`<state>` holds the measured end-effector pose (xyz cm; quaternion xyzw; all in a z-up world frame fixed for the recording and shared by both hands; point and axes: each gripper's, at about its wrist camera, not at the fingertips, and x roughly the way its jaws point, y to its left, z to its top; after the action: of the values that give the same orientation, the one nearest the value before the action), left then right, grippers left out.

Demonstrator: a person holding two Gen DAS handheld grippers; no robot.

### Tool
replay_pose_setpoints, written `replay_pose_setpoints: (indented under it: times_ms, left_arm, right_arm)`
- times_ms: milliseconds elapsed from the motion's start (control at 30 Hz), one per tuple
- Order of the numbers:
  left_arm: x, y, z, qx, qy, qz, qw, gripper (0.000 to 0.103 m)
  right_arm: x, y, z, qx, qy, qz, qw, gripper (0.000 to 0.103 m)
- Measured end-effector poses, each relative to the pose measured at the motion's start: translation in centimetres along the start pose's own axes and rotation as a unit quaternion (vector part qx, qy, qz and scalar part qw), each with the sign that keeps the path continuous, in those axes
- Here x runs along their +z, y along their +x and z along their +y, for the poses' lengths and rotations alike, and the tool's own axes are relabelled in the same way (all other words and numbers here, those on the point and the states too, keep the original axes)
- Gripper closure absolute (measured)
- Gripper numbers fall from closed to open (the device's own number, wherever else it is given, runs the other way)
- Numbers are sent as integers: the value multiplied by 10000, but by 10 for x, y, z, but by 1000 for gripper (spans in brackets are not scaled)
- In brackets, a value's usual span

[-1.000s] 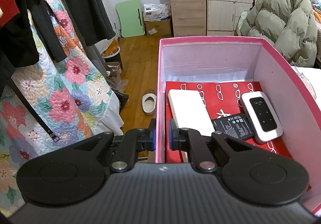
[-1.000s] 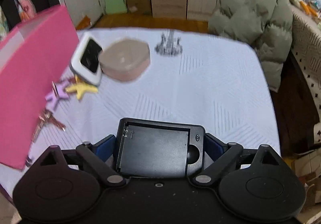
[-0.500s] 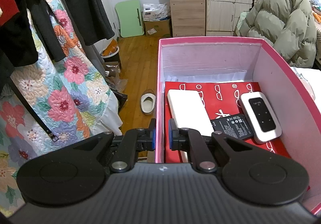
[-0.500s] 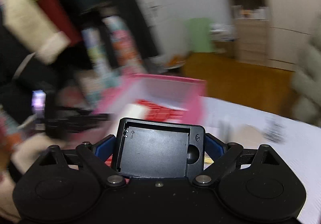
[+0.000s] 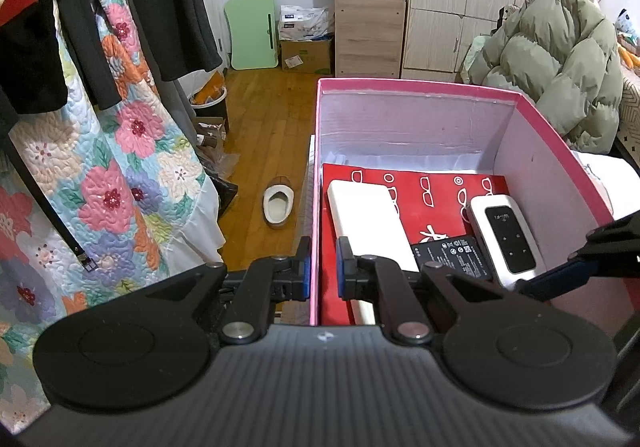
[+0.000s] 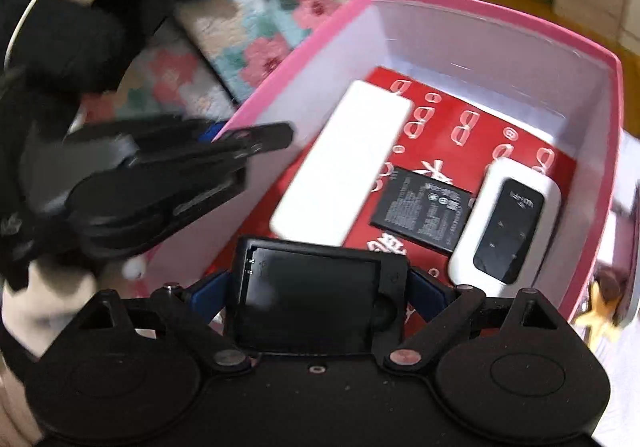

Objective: Organize rigid objects
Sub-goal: 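Lower the black charger into the pink box and release it, then move the right gripper to the silver keys and close on them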

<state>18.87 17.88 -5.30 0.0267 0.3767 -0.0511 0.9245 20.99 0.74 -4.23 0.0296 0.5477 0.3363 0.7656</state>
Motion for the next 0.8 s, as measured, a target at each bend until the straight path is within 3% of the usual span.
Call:
replay_pose_setpoints:
  times_ms: [167, 433, 533, 667, 733, 800]
  left_arm:
    - [0, 0, 0, 16, 34, -9, 10000, 94]
    - [-1, 0, 2, 23, 25, -40, 10000, 94]
    - [-1, 0, 2, 26, 30, -40, 10000, 94]
    - [-1, 0, 2, 30, 44, -41, 10000, 94]
    - [-1, -1, 2, 34, 52, -59, 10000, 94]
    - [-2, -1, 2, 43, 53, -58, 10000, 94]
  right_arm:
    - [-14, -43, 7, 424, -149, -579, 9973, 8]
    - [-56, -131, -4, 79, -352, -1973, 9797, 8]
    - [-74, -144, -24, -260, -257, -2235, 9740, 10]
    - [-91, -132, -61, -665, 63, -1743, 9824, 30]
    - [-100, -115, -76, -834, 108, -1342, 9874, 46]
    - [-108, -97, -82, -1022, -67, -973, 9900, 52]
